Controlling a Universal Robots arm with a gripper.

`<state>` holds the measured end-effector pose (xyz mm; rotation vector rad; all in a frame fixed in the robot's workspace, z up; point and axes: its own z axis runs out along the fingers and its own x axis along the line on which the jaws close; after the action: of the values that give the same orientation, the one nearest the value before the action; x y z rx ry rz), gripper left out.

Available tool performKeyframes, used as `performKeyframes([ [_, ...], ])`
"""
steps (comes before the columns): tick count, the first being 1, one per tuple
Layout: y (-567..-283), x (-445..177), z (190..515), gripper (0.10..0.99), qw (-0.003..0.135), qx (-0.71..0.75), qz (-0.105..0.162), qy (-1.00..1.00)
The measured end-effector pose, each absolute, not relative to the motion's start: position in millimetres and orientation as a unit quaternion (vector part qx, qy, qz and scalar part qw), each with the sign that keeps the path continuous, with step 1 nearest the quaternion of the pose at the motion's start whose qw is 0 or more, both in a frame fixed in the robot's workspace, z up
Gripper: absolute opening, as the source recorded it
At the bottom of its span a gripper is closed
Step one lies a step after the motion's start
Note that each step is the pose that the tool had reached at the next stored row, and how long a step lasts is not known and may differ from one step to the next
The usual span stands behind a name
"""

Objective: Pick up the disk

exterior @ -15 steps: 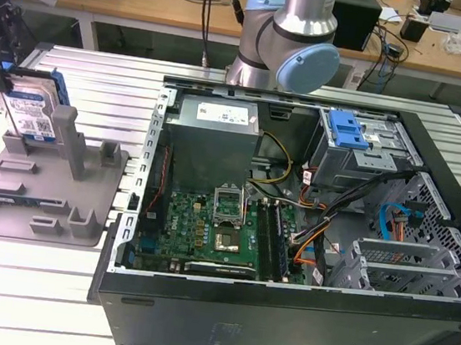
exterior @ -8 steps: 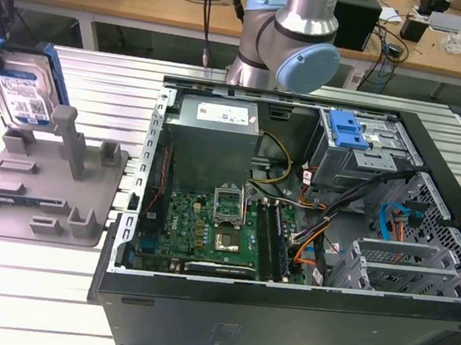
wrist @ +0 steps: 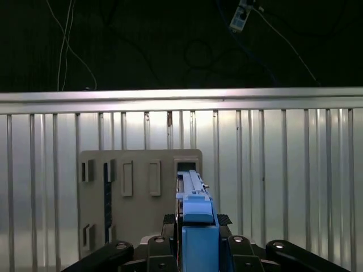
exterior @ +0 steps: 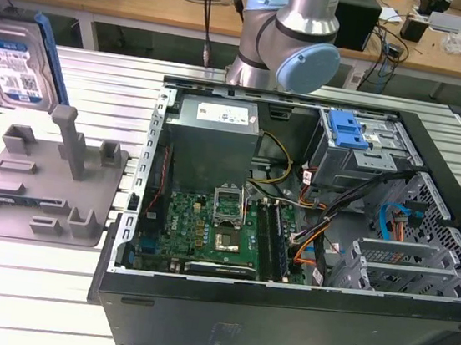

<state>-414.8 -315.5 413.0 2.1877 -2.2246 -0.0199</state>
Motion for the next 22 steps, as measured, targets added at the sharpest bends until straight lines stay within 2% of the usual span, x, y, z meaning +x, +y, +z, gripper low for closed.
performKeyframes([
  [3, -316, -415, 437, 0.365, 0.011, 0.701, -0.006, -0.713],
  [16, -320, -415, 500, 0.365, 0.011, 0.701, -0.006, -0.713],
  [22, -321, -415, 504, 0.365, 0.011, 0.701, -0.006, -0.713],
])
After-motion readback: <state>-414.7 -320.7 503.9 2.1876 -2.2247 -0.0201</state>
